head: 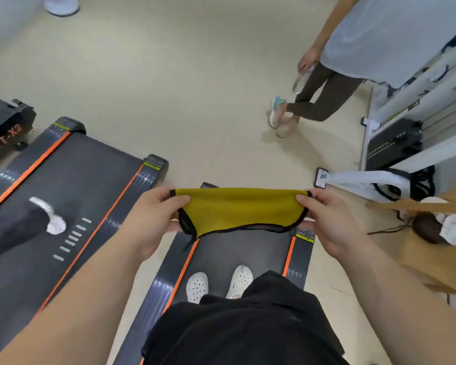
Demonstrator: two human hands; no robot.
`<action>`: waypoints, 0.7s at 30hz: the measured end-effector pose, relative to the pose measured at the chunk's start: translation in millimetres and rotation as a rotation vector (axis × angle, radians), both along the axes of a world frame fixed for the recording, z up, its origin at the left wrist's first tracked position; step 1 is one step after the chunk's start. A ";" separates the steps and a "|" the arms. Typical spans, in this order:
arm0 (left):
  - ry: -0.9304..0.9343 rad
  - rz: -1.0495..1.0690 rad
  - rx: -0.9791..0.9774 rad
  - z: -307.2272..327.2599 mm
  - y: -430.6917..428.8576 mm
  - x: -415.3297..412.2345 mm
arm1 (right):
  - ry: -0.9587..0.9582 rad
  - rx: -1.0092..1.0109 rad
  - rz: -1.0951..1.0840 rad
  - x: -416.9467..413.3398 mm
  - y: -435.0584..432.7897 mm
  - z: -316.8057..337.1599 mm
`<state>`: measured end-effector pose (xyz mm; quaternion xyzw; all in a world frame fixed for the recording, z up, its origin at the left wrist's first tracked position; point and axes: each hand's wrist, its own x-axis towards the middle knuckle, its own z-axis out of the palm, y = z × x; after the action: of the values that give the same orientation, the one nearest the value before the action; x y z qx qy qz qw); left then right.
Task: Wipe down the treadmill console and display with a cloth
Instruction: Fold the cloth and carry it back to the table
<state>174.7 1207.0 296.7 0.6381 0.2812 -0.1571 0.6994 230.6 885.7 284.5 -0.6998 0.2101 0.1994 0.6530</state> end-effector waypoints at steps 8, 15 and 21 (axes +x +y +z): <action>0.042 -0.290 0.061 -4.1 -114.8 124.8 | -0.101 -0.046 -0.350 37.7 -63.1 2.7; -0.009 -0.500 0.116 -6.8 -283.8 237.1 | -0.122 -0.080 -0.476 113.1 -141.5 -5.0; 0.030 -0.741 0.014 -3.0 -422.3 305.7 | -0.151 -0.040 -0.437 167.0 -225.2 1.3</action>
<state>480.3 784.7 293.7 0.6991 0.0425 -0.4072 0.5862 397.7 660.5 285.7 -0.6634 0.3110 -0.0038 0.6806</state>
